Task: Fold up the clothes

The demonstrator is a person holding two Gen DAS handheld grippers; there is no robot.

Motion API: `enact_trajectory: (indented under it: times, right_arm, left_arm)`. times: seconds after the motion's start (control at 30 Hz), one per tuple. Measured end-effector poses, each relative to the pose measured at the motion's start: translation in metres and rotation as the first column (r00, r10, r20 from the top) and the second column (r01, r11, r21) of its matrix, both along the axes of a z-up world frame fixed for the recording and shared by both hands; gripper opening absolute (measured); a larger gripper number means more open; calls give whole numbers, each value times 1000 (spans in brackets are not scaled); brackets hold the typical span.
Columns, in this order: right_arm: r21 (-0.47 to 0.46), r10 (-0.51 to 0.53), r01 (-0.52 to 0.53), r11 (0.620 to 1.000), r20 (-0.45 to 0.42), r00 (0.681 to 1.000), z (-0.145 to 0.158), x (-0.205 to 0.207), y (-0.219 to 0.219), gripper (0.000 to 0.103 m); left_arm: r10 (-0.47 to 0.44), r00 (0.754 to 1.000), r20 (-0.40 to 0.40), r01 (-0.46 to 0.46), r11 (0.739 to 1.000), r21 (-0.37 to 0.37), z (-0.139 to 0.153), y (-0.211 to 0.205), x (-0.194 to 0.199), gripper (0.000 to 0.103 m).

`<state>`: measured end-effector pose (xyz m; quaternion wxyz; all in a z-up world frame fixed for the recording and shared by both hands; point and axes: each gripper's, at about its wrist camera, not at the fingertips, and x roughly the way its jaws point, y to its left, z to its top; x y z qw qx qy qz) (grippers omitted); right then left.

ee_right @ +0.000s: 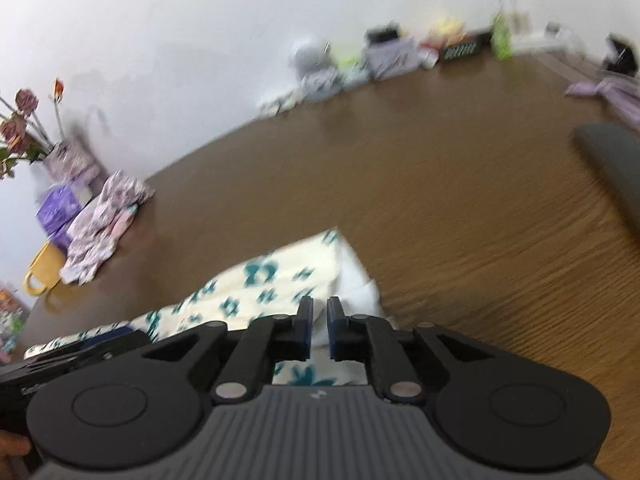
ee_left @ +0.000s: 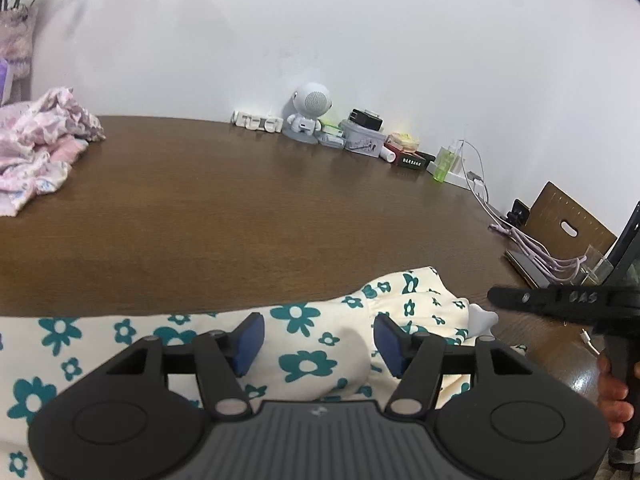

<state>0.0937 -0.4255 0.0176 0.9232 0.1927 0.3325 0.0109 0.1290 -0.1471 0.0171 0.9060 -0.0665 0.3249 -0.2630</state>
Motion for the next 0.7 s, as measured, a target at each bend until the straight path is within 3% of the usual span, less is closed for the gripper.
enact_trajectory:
  times: [0.07, 0.17, 0.37, 0.5, 0.6, 0.7]
  right_arm:
    - [-22, 19, -18, 1000, 56, 998, 8, -5, 5, 10]
    - [-50, 108, -102, 993, 117, 987, 15, -2, 24, 25]
    - [-173, 288, -272, 947, 77, 955, 6, 18, 77, 25]
    - [-175, 266, -265, 948, -19, 964, -4, 26, 70, 16]
    - [-160, 205, -208, 965, -37, 978, -2, 23, 54, 9]
    - [-143, 192, -194, 970, -30, 981, -1, 18, 43, 9]
  left_arm:
    - [-4, 1000, 4, 4, 1000, 6, 0, -2, -1, 58]
    - [-4, 1000, 4, 4, 1000, 21, -2, -3, -3, 53]
    - [-1, 1000, -12, 1, 1000, 29, -8, 1, 0, 49]
    - [-7, 1000, -19, 7, 1000, 23, -10, 3, 2, 49]
    - [-11, 1000, -18, 11, 1000, 19, -10, 4, 2, 49]
    - [-14, 1000, -18, 14, 1000, 10, -11, 5, 2, 51]
